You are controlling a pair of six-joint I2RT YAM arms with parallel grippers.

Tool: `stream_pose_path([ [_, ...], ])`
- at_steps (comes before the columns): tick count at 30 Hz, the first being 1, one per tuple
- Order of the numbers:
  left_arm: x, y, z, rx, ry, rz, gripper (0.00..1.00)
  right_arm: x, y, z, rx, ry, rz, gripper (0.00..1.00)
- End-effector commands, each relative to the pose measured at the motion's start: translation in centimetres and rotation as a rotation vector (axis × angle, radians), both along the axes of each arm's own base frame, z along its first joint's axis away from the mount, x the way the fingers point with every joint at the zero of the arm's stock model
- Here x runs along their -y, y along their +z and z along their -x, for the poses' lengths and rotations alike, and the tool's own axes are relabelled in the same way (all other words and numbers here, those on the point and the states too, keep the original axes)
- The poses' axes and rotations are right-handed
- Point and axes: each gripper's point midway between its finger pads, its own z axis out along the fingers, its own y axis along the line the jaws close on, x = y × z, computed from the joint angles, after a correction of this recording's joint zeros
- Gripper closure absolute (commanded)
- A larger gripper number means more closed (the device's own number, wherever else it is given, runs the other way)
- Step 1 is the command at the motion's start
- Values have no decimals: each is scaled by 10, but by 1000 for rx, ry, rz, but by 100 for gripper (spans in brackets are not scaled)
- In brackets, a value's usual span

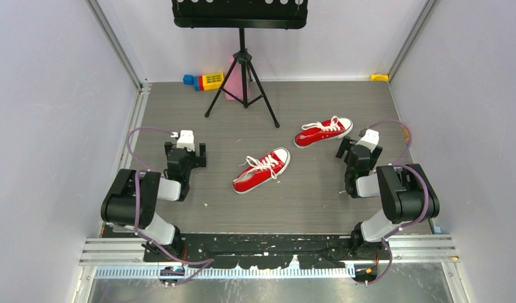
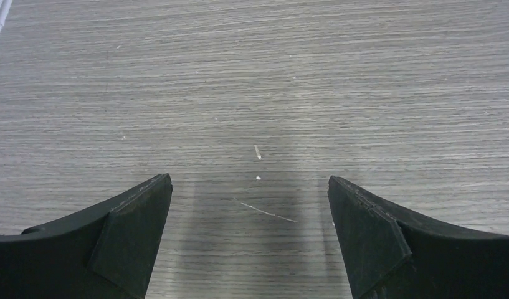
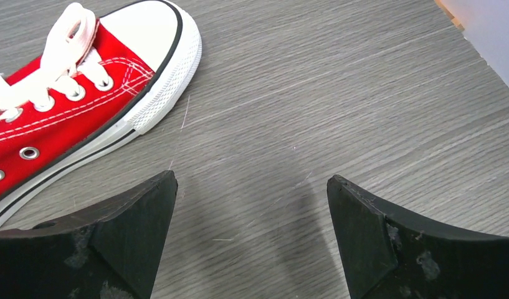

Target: Tie the shoes

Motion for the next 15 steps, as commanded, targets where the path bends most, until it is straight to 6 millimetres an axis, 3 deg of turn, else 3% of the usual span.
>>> stream_pose_path([
  [1,0,26,-17,91,-16,2,0,5,28,-14,118,-37,-21,5],
  [15,-1,25,-17,86,-18,9,0,4,28,-15,125,-33,-20,4],
])
